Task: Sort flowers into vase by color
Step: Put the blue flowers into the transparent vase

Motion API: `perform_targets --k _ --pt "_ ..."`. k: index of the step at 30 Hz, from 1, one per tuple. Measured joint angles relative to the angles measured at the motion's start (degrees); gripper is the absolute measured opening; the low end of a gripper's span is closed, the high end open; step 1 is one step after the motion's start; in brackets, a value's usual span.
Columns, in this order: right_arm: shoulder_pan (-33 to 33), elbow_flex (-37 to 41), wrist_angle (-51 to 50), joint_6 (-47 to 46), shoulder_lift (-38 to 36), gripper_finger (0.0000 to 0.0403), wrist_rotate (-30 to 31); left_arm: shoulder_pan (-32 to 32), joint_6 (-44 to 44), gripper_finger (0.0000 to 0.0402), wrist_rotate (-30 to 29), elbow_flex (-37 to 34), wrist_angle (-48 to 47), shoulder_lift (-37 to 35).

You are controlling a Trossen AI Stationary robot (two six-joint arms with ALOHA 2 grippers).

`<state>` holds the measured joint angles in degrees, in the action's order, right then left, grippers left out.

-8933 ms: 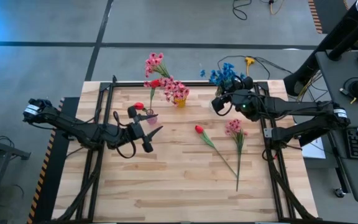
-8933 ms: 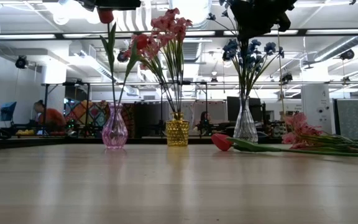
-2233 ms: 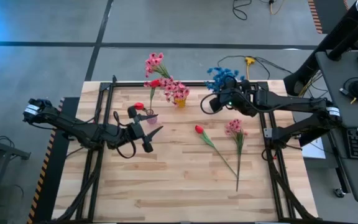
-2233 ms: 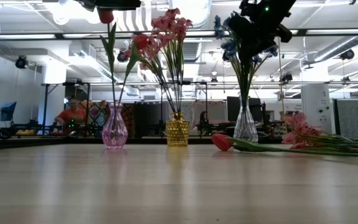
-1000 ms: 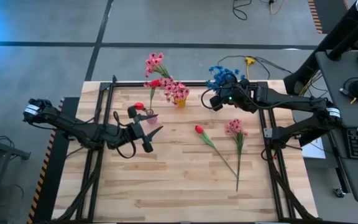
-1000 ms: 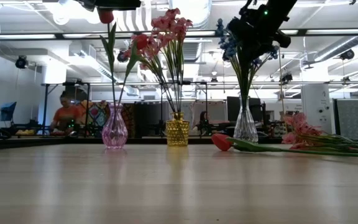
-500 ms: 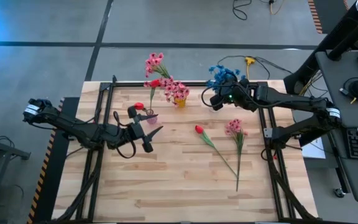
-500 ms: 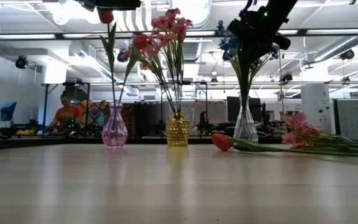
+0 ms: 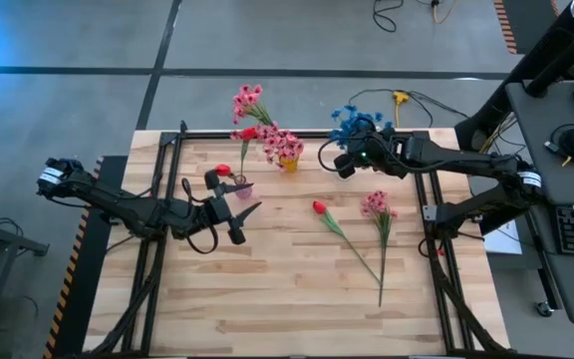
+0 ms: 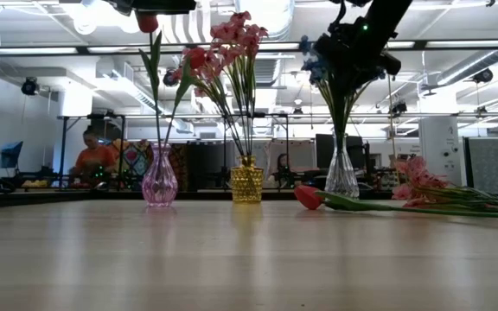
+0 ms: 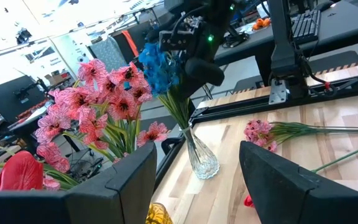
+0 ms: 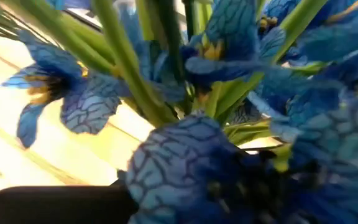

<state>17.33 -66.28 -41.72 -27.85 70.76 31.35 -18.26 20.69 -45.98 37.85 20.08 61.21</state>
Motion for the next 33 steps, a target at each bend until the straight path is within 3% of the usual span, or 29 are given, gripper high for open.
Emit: perform_targets --k 17,33 --pt "0.84 0.00 0.31 0.94 2.61 0.0087 -0.20 -0.02 0.00 0.0212 0.00 0.00 -0.02 0.00" --pt "0.82 -5.83 -5.98 0.78 1.69 0.0198 -0.50 -0.02 0.00 0.0212 0.00 0.00 -0.02 0.00"
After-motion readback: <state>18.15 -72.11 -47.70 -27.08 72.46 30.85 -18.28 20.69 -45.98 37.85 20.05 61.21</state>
